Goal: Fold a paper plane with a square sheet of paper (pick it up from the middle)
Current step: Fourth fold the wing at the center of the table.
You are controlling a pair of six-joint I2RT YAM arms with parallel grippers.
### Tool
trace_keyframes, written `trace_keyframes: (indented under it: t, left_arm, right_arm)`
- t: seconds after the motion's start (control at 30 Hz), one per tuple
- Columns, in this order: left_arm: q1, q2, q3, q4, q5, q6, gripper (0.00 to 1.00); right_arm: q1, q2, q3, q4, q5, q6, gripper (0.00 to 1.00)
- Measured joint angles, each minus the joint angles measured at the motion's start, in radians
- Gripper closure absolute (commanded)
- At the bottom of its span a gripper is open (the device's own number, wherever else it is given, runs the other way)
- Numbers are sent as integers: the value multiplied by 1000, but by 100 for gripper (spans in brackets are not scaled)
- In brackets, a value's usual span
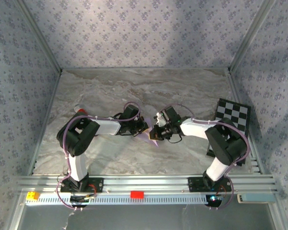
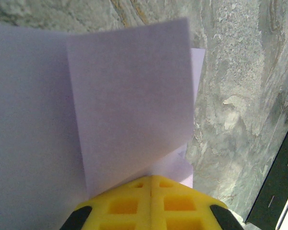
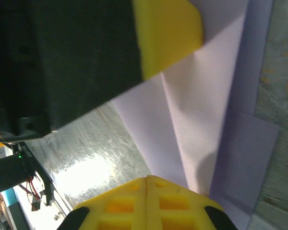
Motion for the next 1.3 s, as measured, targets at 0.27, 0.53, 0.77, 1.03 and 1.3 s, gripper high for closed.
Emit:
trace_keyframes:
  t: [0.27, 0.53, 0.77, 1.03, 1.3]
  left_arm:
    - [0, 0, 0, 1, 0, 0, 95]
    - [0, 0, 0, 2, 0, 0, 95]
    - [0, 0, 0, 2, 0, 0, 95]
    - [0, 0, -4, 11, 0, 0, 95]
    - [0, 0, -5, 13, 0, -7, 95]
  right_arm:
    - [-46, -118, -55, 7, 6, 19, 70]
    - [-111, -70, -75, 60, -31, 47, 72]
    - [-111, -1, -75, 102, -70, 64, 73]
    - [-109, 30, -75, 140, -108, 72, 79]
    - [-104, 67, -75, 177, -144, 75, 79]
